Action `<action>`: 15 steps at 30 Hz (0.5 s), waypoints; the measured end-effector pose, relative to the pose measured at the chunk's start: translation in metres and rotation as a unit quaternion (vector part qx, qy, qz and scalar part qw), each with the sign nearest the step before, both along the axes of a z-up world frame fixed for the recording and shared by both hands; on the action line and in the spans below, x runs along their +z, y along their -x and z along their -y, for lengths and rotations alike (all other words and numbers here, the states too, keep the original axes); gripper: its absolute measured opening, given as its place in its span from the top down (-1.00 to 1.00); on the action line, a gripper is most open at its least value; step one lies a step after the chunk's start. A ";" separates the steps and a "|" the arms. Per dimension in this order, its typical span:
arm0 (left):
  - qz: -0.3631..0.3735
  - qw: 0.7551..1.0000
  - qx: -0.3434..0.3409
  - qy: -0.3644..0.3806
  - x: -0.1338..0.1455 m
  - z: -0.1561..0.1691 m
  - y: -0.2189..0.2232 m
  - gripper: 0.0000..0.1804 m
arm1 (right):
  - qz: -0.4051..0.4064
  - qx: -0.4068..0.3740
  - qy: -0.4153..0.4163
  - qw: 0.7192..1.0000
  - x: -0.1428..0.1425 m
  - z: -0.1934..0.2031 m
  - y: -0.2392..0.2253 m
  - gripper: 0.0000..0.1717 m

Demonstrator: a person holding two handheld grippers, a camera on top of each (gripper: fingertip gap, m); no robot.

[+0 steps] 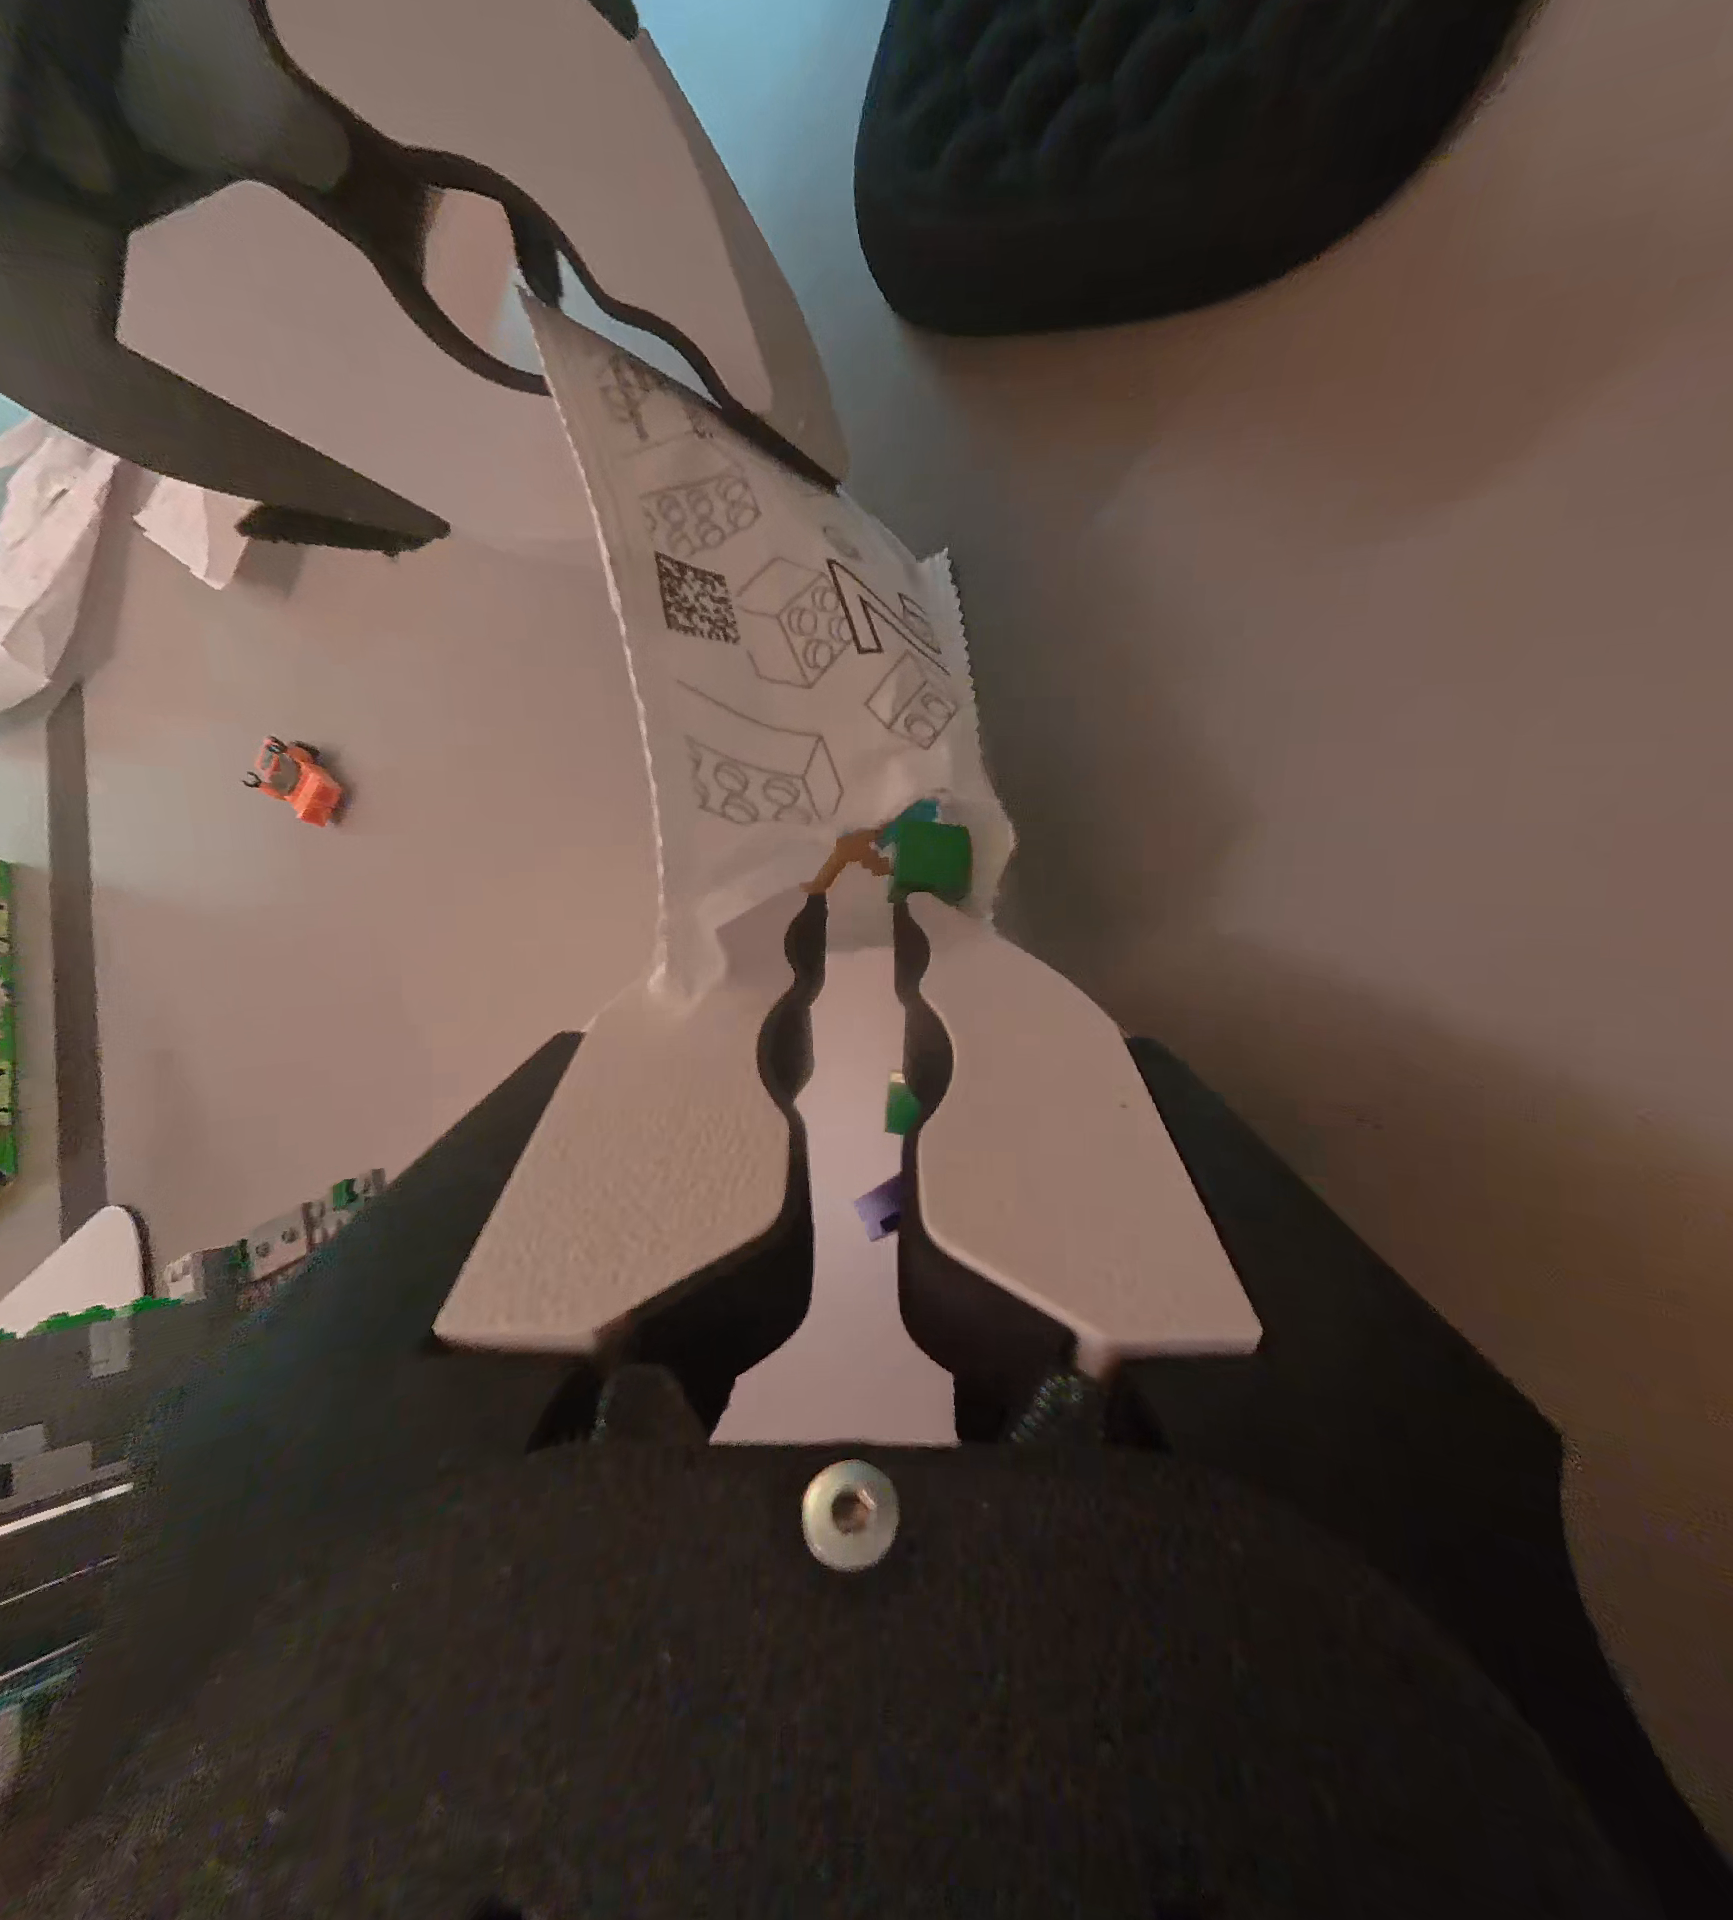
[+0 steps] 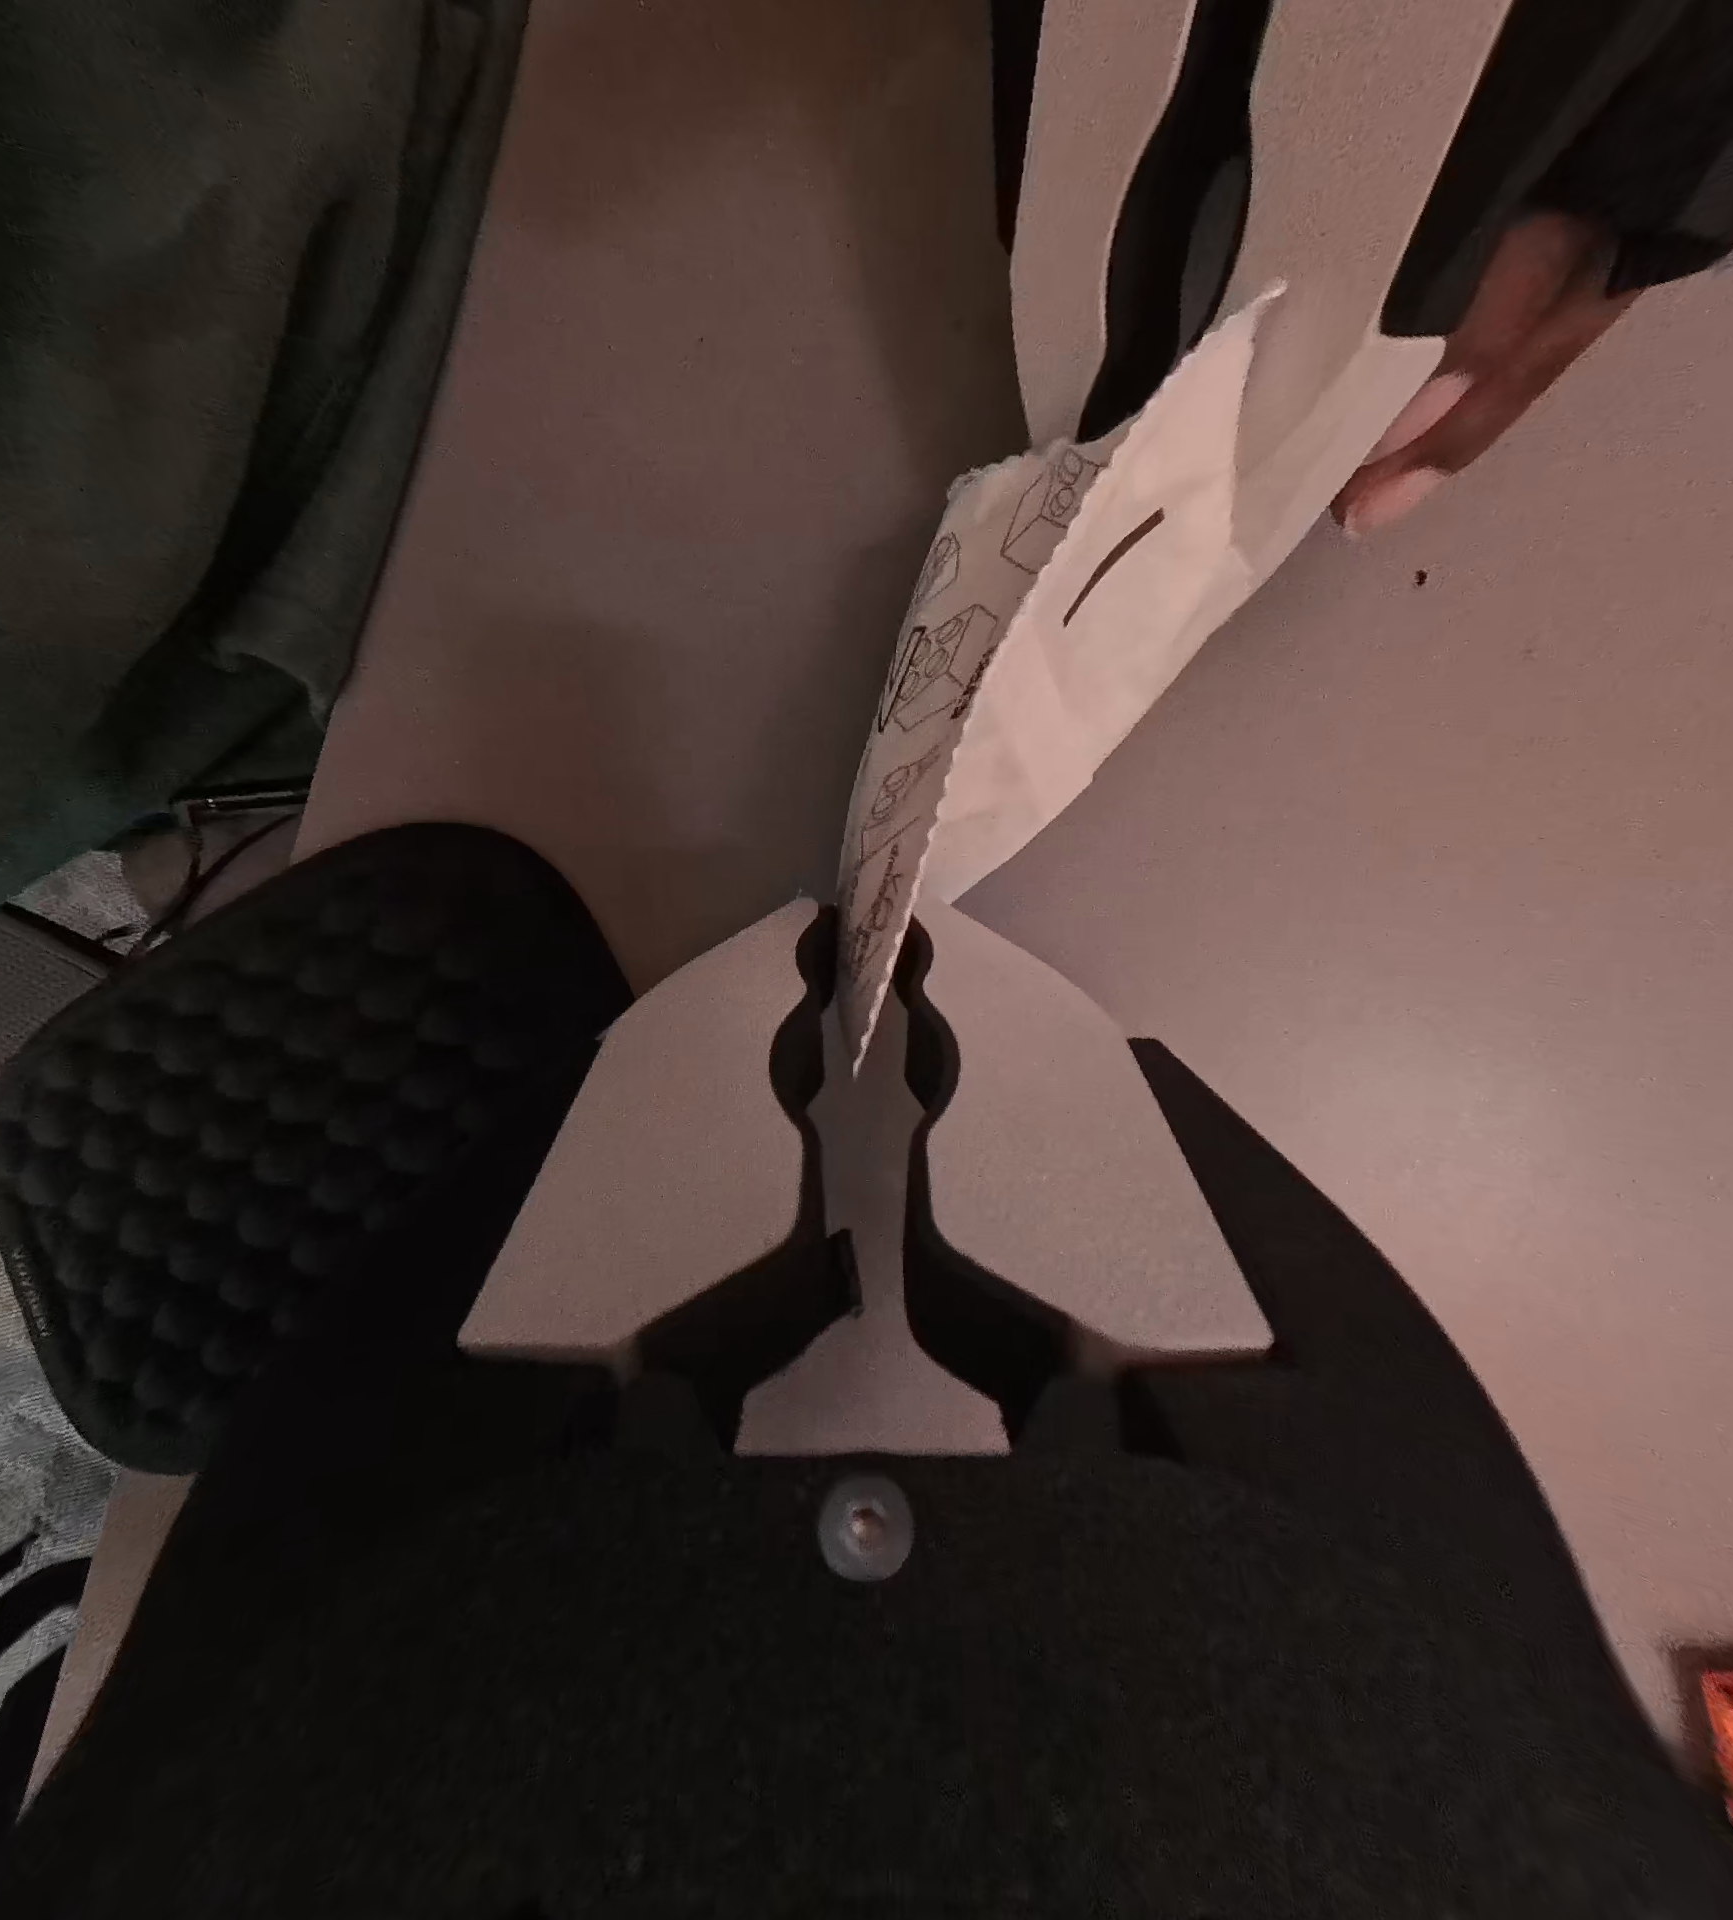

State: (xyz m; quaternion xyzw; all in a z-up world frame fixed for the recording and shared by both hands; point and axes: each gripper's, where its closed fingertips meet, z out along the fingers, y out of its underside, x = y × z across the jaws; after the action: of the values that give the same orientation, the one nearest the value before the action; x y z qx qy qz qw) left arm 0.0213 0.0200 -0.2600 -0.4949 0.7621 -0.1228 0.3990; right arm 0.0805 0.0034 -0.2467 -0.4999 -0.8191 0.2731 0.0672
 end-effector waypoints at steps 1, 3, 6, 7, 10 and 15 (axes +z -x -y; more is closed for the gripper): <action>0.004 1.000 0.000 -0.003 0.001 0.000 -0.001 0.87 | -0.002 -0.004 0.004 1.000 0.000 0.000 -0.001 0.88; 0.018 1.000 0.000 -0.005 0.005 0.001 -0.002 0.88 | -0.004 -0.016 0.018 1.000 0.001 -0.002 -0.002 0.88; 0.043 0.998 -0.003 -0.035 0.014 0.003 -0.003 0.87 | -0.005 -0.025 0.037 0.999 0.001 -0.002 -0.004 0.88; 0.046 0.998 -0.006 -0.047 0.016 0.004 -0.003 0.87 | -0.003 -0.028 0.041 0.999 0.001 -0.002 -0.004 0.88; 0.025 0.995 -0.014 -0.091 0.012 0.002 -0.001 0.83 | -0.003 -0.024 0.047 0.999 0.000 -0.001 -0.004 0.88; -0.017 0.993 -0.040 -0.111 -0.003 0.004 -0.003 0.81 | -0.001 -0.011 0.045 0.999 -0.001 0.003 -0.002 0.87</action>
State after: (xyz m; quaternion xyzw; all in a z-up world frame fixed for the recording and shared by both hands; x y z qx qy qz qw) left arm 0.0243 0.0162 -0.2627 -0.4184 0.7970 -0.0449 0.4333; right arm 0.0822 0.0006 -0.2477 -0.5112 -0.8004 0.3093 0.0480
